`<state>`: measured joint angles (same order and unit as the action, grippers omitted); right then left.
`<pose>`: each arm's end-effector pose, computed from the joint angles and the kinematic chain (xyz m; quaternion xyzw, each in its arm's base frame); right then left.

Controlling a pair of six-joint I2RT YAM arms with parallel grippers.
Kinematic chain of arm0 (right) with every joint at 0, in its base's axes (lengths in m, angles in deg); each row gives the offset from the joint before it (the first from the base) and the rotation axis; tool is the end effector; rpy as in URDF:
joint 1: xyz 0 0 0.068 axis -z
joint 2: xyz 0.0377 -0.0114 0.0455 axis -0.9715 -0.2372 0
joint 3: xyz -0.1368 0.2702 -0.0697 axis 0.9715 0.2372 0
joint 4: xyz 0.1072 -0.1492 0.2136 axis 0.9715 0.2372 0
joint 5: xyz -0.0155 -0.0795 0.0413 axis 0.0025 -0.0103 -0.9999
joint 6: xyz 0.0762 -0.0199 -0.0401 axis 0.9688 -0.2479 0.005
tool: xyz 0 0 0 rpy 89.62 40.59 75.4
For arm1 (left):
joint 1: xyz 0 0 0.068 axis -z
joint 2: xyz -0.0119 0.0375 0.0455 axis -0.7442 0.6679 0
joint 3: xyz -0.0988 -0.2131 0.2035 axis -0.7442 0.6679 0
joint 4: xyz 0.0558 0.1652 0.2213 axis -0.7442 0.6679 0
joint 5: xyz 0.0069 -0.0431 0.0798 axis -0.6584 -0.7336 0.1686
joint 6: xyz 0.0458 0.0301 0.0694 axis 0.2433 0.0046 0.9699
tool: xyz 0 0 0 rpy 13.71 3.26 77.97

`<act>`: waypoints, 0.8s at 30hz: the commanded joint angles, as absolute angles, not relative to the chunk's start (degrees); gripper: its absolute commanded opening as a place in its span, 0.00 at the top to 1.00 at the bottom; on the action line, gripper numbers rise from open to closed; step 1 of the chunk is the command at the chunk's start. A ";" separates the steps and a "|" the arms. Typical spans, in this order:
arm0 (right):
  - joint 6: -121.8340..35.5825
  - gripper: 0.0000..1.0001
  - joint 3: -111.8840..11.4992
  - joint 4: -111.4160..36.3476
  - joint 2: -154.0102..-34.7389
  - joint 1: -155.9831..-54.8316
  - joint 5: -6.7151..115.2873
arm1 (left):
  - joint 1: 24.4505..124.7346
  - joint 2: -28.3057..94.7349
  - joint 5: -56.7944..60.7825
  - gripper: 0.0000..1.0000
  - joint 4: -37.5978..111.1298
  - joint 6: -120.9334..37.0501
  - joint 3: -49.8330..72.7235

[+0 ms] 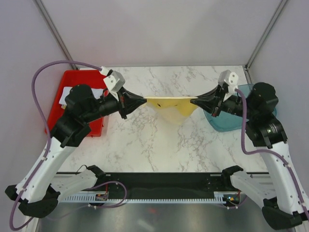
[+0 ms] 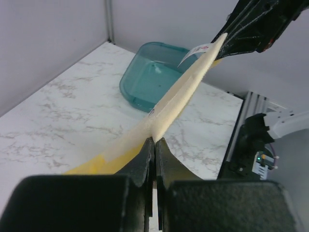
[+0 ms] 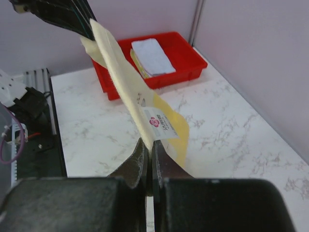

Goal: Fold and stack the towels
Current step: Flatten out the crumpled towel

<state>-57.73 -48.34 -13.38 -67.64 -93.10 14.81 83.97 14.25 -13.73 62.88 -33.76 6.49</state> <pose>0.1764 0.1134 0.4933 -0.4074 0.6046 0.3431 0.5923 0.1645 -0.1584 0.5078 0.3359 0.6432 -0.3679 0.5814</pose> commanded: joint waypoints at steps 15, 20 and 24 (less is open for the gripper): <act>-58.28 1.00 -56.21 -24.86 -81.22 -92.98 22.63 | 78.44 32.66 6.13 0.98 73.77 -30.45 -7.62; -60.40 1.00 -56.56 -30.47 -95.78 -90.44 21.69 | 71.74 44.36 1.31 0.98 66.40 -28.25 -10.32; -59.25 1.00 -61.73 -37.07 -109.85 -87.62 20.18 | 67.79 56.75 -1.61 0.98 62.44 -27.82 -18.67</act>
